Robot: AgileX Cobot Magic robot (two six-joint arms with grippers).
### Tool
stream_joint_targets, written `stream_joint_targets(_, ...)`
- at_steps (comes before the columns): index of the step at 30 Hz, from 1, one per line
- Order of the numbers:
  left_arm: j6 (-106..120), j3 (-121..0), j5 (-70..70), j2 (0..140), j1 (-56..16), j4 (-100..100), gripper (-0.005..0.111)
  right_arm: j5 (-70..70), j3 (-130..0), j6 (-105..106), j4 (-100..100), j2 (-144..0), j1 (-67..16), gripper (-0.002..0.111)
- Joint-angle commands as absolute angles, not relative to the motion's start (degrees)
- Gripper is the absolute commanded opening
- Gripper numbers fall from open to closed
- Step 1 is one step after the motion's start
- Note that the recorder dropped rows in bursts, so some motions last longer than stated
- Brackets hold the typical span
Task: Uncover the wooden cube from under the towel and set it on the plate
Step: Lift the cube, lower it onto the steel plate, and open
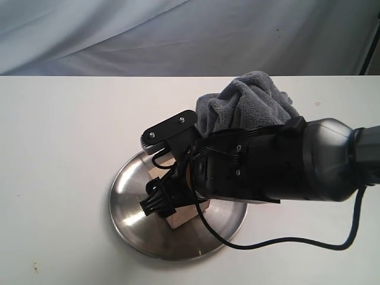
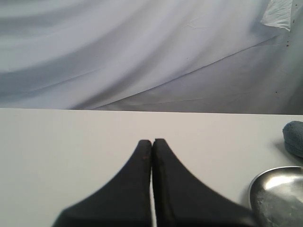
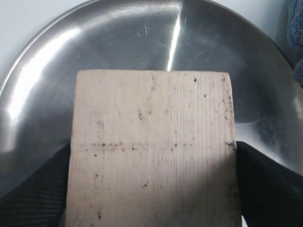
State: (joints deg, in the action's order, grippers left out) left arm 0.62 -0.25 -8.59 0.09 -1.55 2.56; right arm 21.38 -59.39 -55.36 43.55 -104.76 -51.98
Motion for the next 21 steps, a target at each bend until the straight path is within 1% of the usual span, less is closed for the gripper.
stream_joint_targets(1,0.6,0.0,-8.4,0.0,-1.6,2.5,0.001,19.9,-59.4,-56.0,44.3,-104.4,-51.8,0.07)
stream_joint_targets(6,0.6,0.0,-8.4,0.0,-1.6,2.5,0.001,19.9,-59.4,-56.0,44.1,-104.4,-51.8,0.082)
stream_joint_targets(11,0.5,0.0,-8.4,0.0,-1.6,2.5,0.001,19.7,-59.4,-56.0,43.9,-104.4,-51.9,0.088)
stream_joint_targets(15,0.5,0.0,-8.4,0.0,-1.6,2.5,0.001,19.7,-59.4,-56.0,43.8,-103.3,-52.0,0.09)
stream_joint_targets(21,0.5,0.0,-8.4,0.0,-1.6,2.5,0.001,19.7,-59.4,-56.0,47.1,-96.6,-52.0,0.09)
